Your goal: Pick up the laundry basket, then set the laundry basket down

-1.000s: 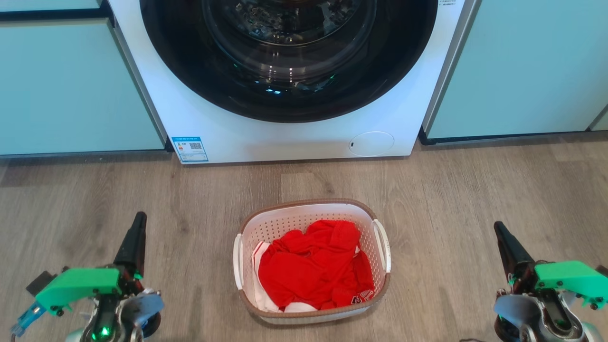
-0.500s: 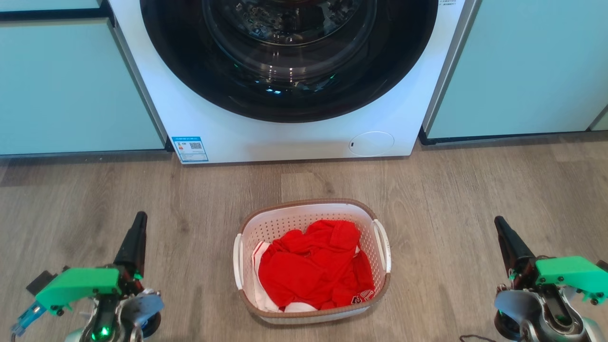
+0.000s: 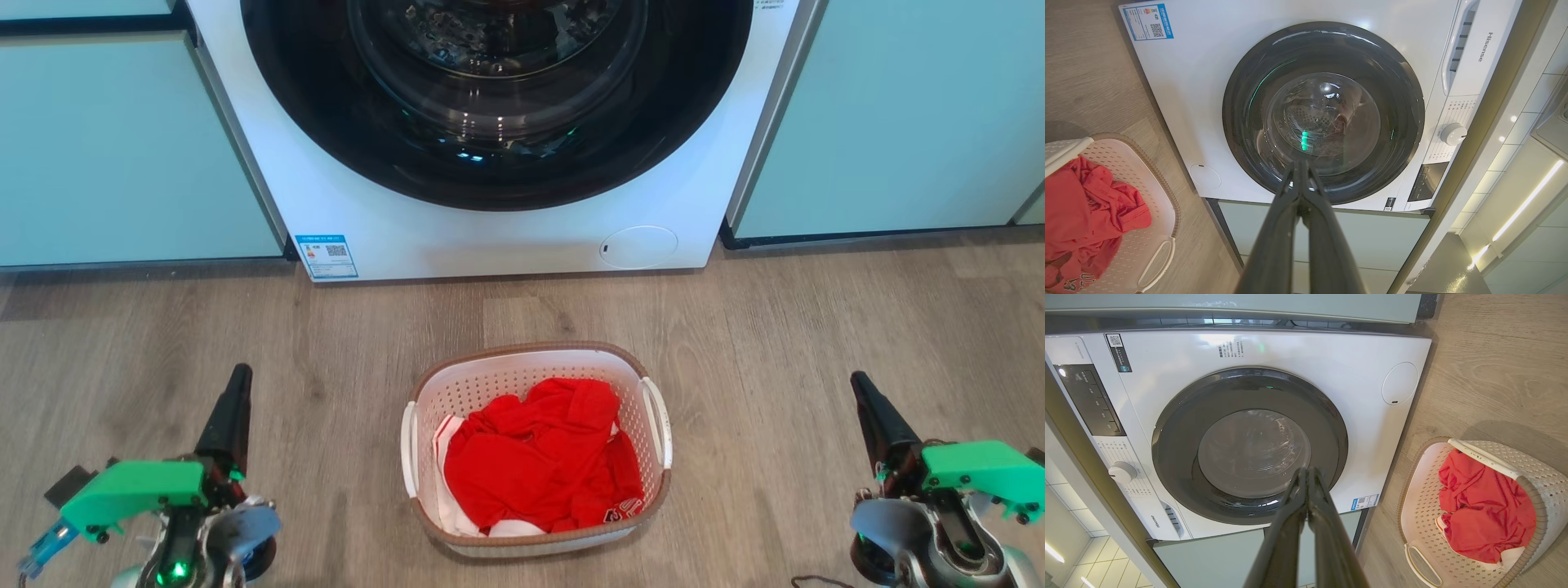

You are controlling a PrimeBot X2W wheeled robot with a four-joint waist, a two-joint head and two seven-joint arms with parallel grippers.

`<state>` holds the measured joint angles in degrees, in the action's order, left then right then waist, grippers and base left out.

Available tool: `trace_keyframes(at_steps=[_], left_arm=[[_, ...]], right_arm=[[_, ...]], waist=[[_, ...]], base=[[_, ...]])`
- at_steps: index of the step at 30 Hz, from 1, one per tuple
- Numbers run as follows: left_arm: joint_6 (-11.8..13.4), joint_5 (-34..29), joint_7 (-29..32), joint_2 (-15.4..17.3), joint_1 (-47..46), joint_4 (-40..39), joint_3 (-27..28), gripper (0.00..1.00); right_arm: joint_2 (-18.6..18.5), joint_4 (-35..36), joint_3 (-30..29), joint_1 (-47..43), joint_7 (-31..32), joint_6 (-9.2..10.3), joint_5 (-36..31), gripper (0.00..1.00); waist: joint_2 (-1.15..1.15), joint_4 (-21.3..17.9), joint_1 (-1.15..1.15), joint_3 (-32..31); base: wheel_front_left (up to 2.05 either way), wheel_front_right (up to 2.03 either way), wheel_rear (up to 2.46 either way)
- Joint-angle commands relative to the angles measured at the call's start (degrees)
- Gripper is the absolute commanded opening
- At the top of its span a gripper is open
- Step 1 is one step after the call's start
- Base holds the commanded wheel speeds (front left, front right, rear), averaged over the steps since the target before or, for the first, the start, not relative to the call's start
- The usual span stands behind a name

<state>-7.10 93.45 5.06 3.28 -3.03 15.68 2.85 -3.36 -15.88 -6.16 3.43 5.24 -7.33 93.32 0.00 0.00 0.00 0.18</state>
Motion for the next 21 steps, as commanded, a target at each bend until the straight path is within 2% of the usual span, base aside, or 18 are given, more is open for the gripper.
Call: trace_keyframes(at_steps=[1, 21], left_arm=[[-0.38, -0.27, 0.46, 0.48, -3.05, -1.69, 2.46, 0.0], [-0.38, -0.51, 0.68, 0.29, -3.08, -1.67, 2.74, 0.0]], right_arm=[[-0.37, 1.92, 0.79, 2.64, 0.32, -0.16, -0.2, 0.0], [-0.18, 1.91, 0.52, 2.67, 0.54, -0.16, -0.43, 0.0]], waist=[[0.0, 0.0, 0.0, 0.0], [0.0, 0.0, 0.0, 0.0]], base=[[0.0, 0.0, 0.0], [0.0, 0.0, 0.0]])
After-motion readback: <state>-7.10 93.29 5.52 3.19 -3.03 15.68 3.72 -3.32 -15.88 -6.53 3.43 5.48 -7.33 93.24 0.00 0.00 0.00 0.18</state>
